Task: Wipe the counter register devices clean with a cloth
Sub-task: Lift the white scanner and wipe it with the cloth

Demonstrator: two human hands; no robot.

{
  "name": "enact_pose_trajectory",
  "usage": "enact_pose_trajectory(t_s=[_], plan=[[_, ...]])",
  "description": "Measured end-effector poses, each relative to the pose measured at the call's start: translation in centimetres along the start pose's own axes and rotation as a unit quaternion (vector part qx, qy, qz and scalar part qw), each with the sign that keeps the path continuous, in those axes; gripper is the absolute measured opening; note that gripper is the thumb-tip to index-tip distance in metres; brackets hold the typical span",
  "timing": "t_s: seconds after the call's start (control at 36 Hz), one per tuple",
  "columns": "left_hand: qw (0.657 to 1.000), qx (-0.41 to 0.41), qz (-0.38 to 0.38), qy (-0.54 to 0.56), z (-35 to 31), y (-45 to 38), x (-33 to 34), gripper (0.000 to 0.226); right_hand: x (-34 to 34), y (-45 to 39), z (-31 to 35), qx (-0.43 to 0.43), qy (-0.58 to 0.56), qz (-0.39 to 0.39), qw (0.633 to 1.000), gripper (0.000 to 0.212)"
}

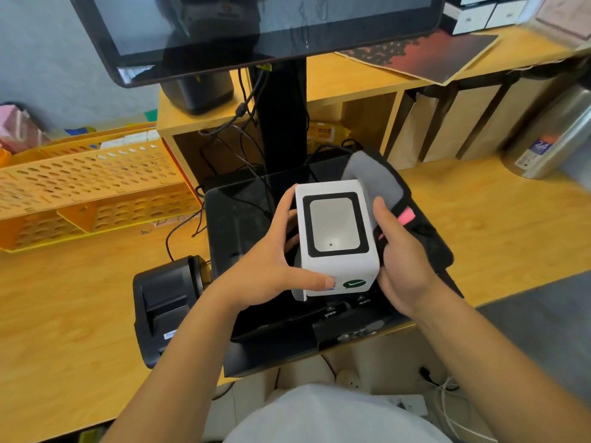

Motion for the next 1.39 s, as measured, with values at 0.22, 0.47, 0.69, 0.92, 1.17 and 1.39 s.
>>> enact_pose_trajectory(t_s=[0.22, 0.47, 0.69, 0.92, 1.17, 1.39], plan=[[1.000, 0.006, -0.004, -0.004, 0.3, -0.1, 0.0, 0.130, 0.1, 4.5, -1.3, -0.036, -0.083, 0.018, 0.996, 0.051], [1.000, 0.017, 0.008, 0.001, 0.3, 0.0, -0.1, 0.130, -3.2, 5.6, 0.2, -0.114, -0.100, -0.196, 0.969, 0.034], [0.992, 0.022, -0.126, 0.015, -1.2, 0.5, -1.1, 0.111, -3.2, 3.7, 4.2, -0.202, -0.021, -0.267, 0.942, 0.014], [0.948, 0.158, -0.272, 0.054, -5.1, 1.5, -2.3, 0.042, 0.1, 3.1, 7.9, -0.273, 0.041, -0.181, 0.944, 0.025], [0.965, 0.044, -0.029, 0.256, -7.4, 1.2, -0.6, 0.058, 6.3, 1.8, 9.1, -0.158, 0.020, 0.100, 0.982, 0.037], [0.878, 0.071, -0.075, 0.467, -6.9, 2.5, -2.1, 0.052, 6.2, 1.2, 8.4, -0.153, 0.076, 0.093, 0.981, 0.031]])
Point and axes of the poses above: each hand's wrist, its own y-axis away from the middle knuckle, its own x-axis out of the palm, z = x × y, the point moved 4 cm from there along -y, towards the middle knuckle, and after that the axes turned 1 degree about x, right-handed, at the moved point
